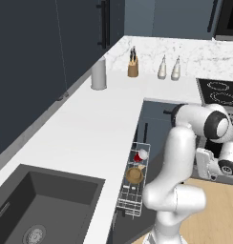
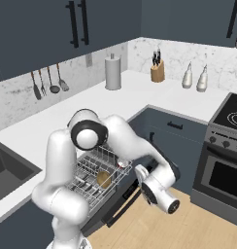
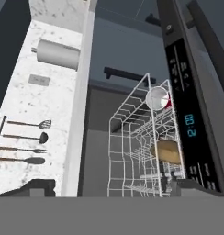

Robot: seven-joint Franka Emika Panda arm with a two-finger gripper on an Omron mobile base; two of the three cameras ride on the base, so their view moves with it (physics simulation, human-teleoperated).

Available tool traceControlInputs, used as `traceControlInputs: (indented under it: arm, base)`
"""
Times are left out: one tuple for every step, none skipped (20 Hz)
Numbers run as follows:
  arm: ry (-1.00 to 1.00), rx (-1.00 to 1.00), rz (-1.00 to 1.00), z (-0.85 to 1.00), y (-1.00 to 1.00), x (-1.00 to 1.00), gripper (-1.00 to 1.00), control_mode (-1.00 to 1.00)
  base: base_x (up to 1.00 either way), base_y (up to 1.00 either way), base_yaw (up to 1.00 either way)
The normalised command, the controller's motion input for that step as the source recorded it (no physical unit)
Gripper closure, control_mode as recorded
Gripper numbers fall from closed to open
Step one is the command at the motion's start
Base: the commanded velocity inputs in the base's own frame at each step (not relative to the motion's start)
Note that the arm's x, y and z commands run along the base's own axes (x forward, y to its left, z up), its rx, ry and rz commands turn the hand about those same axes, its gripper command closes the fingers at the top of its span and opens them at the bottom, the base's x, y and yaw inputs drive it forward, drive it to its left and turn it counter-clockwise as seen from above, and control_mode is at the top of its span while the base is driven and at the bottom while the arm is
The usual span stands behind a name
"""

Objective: Pick up the cup and bowl from the counter, place them in the dishwasher, and close the dishwasher door.

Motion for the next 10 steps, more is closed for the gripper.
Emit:
traceControlInputs:
  arm:
    - [-0.09, 0.12, 0.06, -0.29, -0.06, 0.00, -1.00, -1.00]
    - [-0.14, 0.07, 0.03, -0.09, -0.24, -0.09, -1.00, -1.00]
    - [-0.09, 0.09, 0.01, -0.04, -0.36, -0.24, -1.00, -1.00]
    - [-0.06, 0.11, 0.00, -0.01, -0.44, -0.29, -1.00, -1.00]
    - [-0.02, 0.10, 0.00, -0.09, -0.42, -0.29, -1.00, -1.00]
    - [0.00, 0.09, 0.00, -0.12, -0.39, -0.29, -1.00, -1.00]
    - [0.00, 0.05, 0.00, -0.24, -0.26, -0.18, -1.00, -1.00]
    - [0.00, 0.02, 0.00, -0.26, -0.14, -0.11, -1.00, -1.00]
    - [0.00, 0.00, 0.00, -0.41, 0.00, -0.06, -1.00, -1.00]
    - [0.00, 0.00, 0.00, -0.45, 0.00, 0.00, -1.00, -1.00]
  base:
    - [0.00, 0.00, 0.00]
    - [0.00, 0.00, 0.00]
    - [0.00, 0.00, 0.00]
    - [0.00, 0.00, 0.00]
    - [0.00, 0.00, 0.00]
    - [0.00, 0.00, 0.00]
    - [0.00, 0.00, 0.00]
    - [0.00, 0.00, 0.00]
    - [0.00, 0.00, 0.00]
    - [0.00, 0.00, 0.00]
